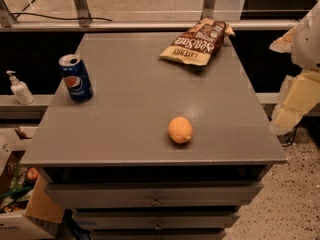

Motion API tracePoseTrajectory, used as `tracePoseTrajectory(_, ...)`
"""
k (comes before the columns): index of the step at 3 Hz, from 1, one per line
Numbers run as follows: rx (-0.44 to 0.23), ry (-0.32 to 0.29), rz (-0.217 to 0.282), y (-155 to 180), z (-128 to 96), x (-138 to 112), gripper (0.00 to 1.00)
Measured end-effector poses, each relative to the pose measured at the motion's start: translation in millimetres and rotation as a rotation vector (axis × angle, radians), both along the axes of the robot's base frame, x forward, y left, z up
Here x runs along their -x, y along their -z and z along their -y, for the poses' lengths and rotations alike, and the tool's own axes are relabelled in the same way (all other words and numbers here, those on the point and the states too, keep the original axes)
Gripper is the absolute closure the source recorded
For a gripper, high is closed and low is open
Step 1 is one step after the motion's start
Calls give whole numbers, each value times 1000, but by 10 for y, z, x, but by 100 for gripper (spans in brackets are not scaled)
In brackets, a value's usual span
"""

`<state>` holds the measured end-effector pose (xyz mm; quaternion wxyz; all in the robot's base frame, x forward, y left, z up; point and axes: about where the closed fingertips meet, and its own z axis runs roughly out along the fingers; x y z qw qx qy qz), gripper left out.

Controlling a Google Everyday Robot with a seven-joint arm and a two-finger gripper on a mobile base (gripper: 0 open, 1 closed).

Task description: Knock pepsi can over

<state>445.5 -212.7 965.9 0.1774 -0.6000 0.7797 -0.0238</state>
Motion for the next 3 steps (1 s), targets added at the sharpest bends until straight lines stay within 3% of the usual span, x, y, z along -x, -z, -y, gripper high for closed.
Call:
tracePoseTrajectory(2, -289, -99, 102, 311, -726, -837, 0)
tracePoseTrajectory(3, -467, -174, 113, 490, -1176, -1307, 0)
